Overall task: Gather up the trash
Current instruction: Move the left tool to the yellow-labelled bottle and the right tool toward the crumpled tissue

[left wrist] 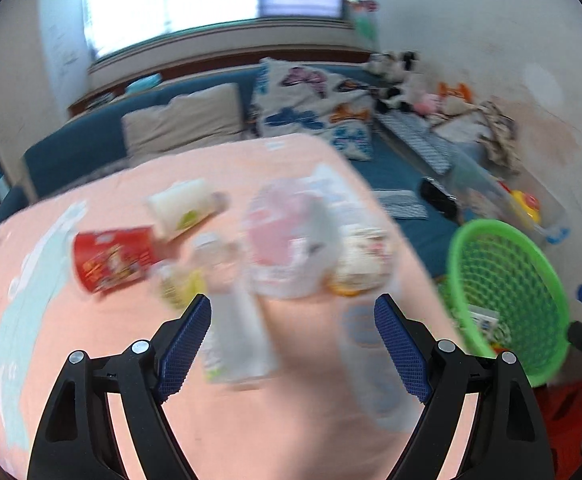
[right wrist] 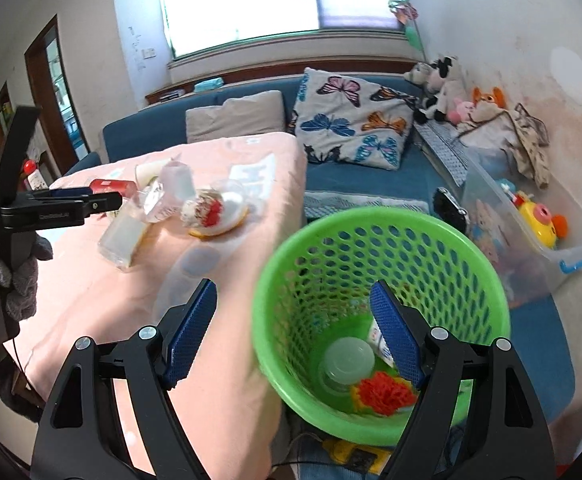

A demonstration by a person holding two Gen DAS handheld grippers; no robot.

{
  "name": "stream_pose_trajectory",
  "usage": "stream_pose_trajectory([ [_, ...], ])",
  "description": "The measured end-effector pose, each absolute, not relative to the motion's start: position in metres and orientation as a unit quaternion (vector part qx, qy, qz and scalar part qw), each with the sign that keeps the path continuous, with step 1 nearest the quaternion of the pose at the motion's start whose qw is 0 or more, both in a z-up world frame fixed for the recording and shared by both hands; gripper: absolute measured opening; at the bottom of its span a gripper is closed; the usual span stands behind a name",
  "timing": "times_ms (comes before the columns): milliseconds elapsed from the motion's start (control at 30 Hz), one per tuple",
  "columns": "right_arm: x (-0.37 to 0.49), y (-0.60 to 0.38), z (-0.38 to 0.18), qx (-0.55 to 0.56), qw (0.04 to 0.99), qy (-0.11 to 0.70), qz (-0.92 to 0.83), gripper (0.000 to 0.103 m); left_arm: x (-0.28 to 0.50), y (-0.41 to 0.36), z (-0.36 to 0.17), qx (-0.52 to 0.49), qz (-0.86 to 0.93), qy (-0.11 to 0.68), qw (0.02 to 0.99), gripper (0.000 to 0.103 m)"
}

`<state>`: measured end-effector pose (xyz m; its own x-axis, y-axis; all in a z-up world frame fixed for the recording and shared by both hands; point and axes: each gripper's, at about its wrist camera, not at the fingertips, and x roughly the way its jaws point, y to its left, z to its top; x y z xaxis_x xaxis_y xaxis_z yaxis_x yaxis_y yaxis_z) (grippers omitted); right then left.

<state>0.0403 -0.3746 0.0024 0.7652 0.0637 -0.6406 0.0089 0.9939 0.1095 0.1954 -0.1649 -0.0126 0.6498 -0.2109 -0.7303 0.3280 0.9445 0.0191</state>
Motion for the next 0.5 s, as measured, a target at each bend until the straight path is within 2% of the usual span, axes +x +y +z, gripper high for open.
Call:
stream_pose_trajectory([
  [233, 0.058, -0.35, 0.008, 0.043, 0.939, 0.34, 0.04, 0.079, 0.226, -0.11, -0.046, 0.014, -0.098, 0.442, 0.892, 0.079],
  [500, 0.082, -0.327, 0.003, 0.031, 0.934, 0.35, 0.064, 0.079, 0.246, -0.096, -0.071, -0.028, -0.094, 0.469, 0.878, 0.079],
])
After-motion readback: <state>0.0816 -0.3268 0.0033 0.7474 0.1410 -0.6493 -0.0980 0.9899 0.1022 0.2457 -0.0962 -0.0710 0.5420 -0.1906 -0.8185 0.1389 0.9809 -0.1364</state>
